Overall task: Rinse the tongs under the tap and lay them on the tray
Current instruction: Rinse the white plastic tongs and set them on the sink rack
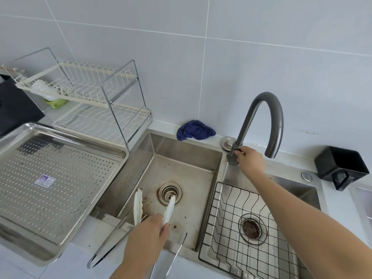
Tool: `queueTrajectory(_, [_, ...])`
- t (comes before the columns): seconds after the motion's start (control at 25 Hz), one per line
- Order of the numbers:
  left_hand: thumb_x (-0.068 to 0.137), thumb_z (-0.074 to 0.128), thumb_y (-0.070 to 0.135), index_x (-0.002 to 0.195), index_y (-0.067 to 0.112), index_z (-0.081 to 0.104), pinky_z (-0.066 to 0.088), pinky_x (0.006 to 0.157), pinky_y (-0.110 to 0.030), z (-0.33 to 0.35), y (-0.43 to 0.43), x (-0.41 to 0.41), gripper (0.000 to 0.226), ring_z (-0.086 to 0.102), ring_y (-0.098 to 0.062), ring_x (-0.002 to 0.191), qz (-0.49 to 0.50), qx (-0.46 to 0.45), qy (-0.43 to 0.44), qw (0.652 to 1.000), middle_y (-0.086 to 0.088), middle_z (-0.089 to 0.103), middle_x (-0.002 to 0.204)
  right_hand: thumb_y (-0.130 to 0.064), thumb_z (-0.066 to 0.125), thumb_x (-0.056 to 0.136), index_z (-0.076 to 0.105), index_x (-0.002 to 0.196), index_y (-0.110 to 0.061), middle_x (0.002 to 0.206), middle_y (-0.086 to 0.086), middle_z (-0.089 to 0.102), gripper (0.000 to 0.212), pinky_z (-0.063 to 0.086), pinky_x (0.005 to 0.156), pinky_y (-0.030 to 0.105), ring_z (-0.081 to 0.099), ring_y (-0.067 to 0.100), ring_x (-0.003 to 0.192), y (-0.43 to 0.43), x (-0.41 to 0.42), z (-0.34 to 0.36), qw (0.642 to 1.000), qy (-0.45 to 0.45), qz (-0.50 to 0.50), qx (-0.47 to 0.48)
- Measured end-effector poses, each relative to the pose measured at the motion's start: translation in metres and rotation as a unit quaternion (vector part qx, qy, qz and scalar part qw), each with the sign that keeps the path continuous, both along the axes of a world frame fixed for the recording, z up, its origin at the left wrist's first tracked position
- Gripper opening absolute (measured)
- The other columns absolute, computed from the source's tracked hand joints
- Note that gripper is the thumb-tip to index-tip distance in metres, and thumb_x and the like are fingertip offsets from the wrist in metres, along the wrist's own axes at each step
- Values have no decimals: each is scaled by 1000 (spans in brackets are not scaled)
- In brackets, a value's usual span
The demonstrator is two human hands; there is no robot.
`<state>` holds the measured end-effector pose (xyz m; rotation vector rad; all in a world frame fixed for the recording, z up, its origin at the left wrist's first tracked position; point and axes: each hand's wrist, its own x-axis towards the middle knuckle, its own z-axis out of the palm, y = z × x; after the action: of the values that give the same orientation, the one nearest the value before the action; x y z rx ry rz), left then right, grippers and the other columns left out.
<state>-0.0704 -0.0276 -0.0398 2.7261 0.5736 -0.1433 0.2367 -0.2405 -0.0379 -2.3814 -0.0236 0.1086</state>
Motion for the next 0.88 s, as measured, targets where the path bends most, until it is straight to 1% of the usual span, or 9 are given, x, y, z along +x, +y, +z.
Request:
queueTrajectory(0.12, [99,47,44,73,23,38,44,55,-29,14,-1,21,34,43,-13,51,6,-18,-43,999,5,45,59,-27,52,103,62,86,-29,69,-4,64,19,33,50,25,54,9,61,-1,-3,0,1000,-2,4,4])
queueTrajectory(0.2, [100,48,43,73,21,42,46,55,-30,22,1,36,35,45,-14,51,9,-27,-66,997,4,47,58,-27,52,102,60,80,-28,66,-2,63,24,32,49,26,54,11,59,-2,-4,-1,1000,-1,6,-1])
queueTrajectory(0.28, [100,51,40,71,20,41,48,57,-34,30,1,48,36,47,-17,52,13,-37,-85,996,3,48,58,-25,53,102,60,76,-27,64,-3,62,27,33,49,26,54,15,59,-4,-7,-3,1000,-9,13,-6])
queueTrajectory(0.4, [98,55,38,65,26,32,45,56,-34,38,0,59,43,43,-16,50,27,-51,-108,993,5,42,54,-24,54,103,63,83,-24,64,-5,61,22,33,50,25,54,12,60,-5,-11,-4,999,-19,26,-6])
queueTrajectory(0.48, [97,57,37,63,28,29,45,56,-34,40,-1,60,45,41,-15,49,30,-56,-118,991,5,41,52,-24,54,103,63,84,-23,65,-3,60,22,33,50,25,52,12,59,-4,-12,-3,1000,-13,23,2])
queueTrajectory(0.56, [97,58,35,64,28,29,41,53,-32,40,-2,61,45,40,-14,48,27,-60,-123,990,6,40,52,-23,53,104,64,84,-20,66,0,60,22,34,51,25,51,15,60,-4,-13,-4,1000,-5,14,11])
queueTrajectory(0.68, [97,59,34,64,28,29,30,49,-25,41,-5,62,46,38,-11,47,20,-61,-123,990,6,39,52,-23,52,104,67,89,-16,73,6,63,22,36,51,24,50,15,61,-3,-14,-4,1000,-1,11,0])
queueTrajectory(0.8, [98,58,34,63,27,29,27,47,-21,43,-8,62,45,37,-10,46,17,-57,-121,991,7,38,52,-24,51,105,63,84,-18,72,6,63,24,34,49,24,52,19,60,-2,-14,-3,1000,-5,14,-16])
queueTrajectory(0.88, [98,58,34,63,26,30,27,47,-21,42,-8,62,45,36,-10,47,17,-64,-118,991,6,38,53,-23,51,105,62,82,-17,72,8,62,26,34,50,25,53,23,62,-2,-14,-5,1000,-5,15,-16])
